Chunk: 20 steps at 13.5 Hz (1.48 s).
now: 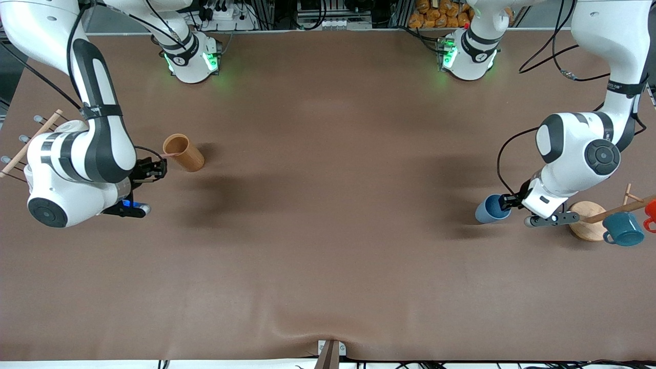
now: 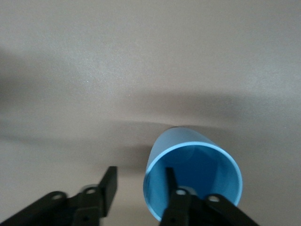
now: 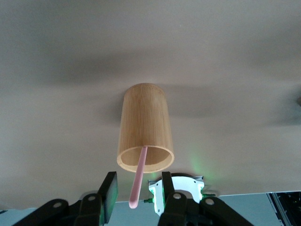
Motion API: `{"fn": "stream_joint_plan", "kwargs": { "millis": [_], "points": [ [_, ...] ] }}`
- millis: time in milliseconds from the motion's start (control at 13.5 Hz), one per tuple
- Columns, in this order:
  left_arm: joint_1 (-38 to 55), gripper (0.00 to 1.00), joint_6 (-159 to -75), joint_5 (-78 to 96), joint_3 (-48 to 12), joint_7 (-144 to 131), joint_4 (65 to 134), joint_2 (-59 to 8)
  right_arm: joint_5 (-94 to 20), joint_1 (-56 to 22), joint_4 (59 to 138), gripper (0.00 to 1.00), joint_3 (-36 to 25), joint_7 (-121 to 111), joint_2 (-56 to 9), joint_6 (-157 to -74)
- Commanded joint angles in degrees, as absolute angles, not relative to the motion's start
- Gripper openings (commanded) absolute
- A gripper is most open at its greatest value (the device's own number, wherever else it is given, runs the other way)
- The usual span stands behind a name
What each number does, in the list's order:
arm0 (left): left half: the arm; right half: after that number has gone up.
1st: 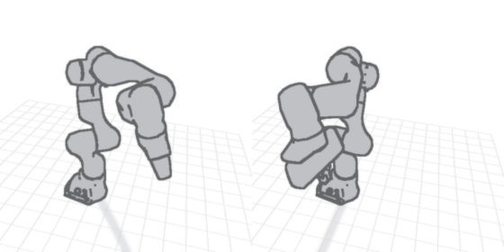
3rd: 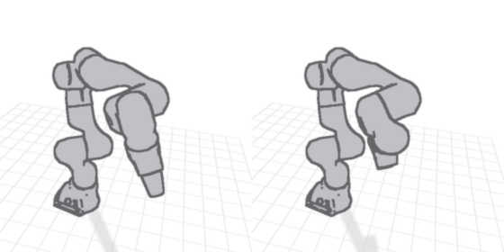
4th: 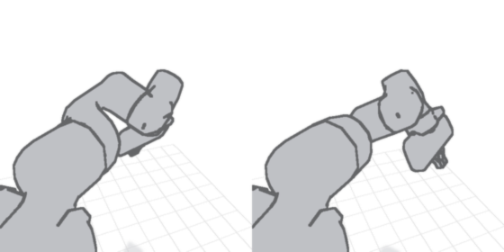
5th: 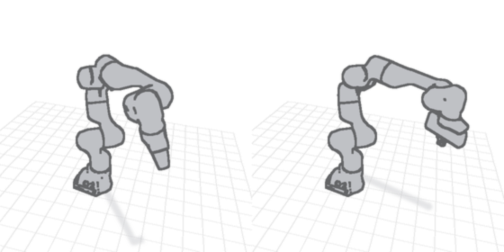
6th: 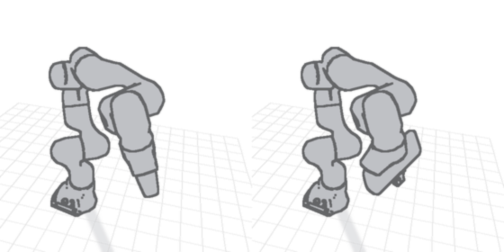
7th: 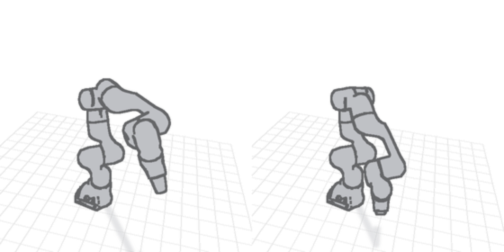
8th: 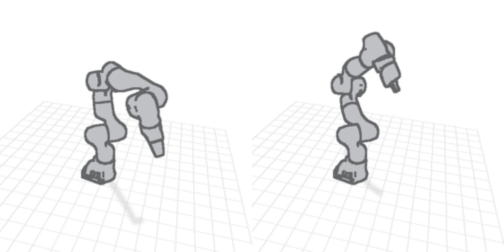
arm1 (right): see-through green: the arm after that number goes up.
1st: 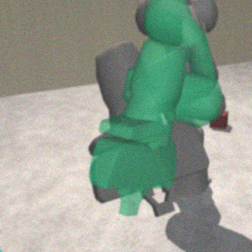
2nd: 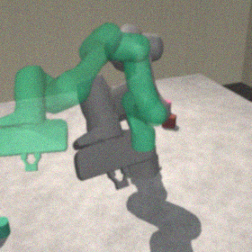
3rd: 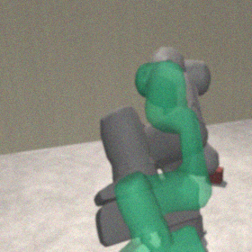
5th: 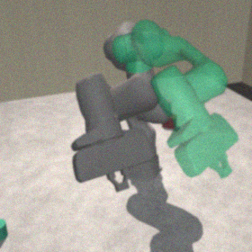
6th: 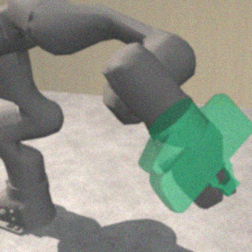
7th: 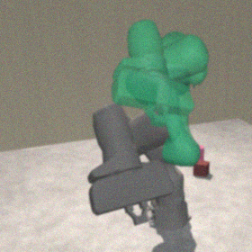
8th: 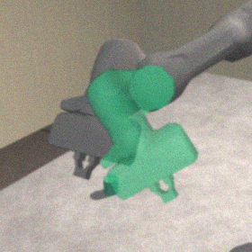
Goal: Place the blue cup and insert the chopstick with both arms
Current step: 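Grasp the blue cup with the left gripper while the right gripper grasps the chopstick, then carry the blue cup to mid-table with the left gripper while the right lifts the chopstick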
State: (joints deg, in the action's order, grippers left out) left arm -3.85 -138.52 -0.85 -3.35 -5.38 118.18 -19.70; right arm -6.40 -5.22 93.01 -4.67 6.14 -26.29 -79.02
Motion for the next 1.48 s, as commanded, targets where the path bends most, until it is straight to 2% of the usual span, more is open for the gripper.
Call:
{"fn": "stream_joint_plan", "kwargs": {
  "millis": [0, 74, 369, 738, 1034, 1181, 1403],
  "points": [
    [-4.2, 0.0, -139.3, -0.3, -3.5, -4.4, 117.6, -20.6, -7.0, -5.2, 94.3, 0.42, -4.6, 6.3, -25.2, -77.9],
    [-4.2, 0.0, -139.3, -0.2, -3.6, -4.4, 117.4, -20.5, -7.0, -5.3, 94.3, 0.42, -4.6, 6.4, -25.2, -77.6],
    [-3.6, 0.0, -138.3, -0.1, -4.4, -4.7, 117.2, -17.3, -7.7, -5.3, 94.6, 0.31, -4.6, 6.5, -25.2, -77.3],
    [-3.8, 0.0, -131.8, 0.0, -14.3, -11.5, 117.1, -12.7, -8.2, -5.4, 94.2, 0.21, -4.6, 6.6, -25.2, -77.6],
    [-3.5, 0.0, -131.2, -0.4, -25.6, -30.5, 116.9, -12.8, -8.2, -5.2, 94.0, 0.0, -4.6, 6.2, -25.1, -77.5],
    [-2.4, 0.0, -131.2, -0.7, -29.6, -37.4, 116.8, -13.3, -8.2, -5.2, 93.7, 0.0, -4.6, 6.2, -24.2, -76.6],
    [4.7, 0.0, -131.9, -0.9, -30.3, -47.7, 116.4, -14.0, -7.7, -5.0, 89.6, 0.0, -4.7, 6.7, -23.6, -70.4]
  ]
}}
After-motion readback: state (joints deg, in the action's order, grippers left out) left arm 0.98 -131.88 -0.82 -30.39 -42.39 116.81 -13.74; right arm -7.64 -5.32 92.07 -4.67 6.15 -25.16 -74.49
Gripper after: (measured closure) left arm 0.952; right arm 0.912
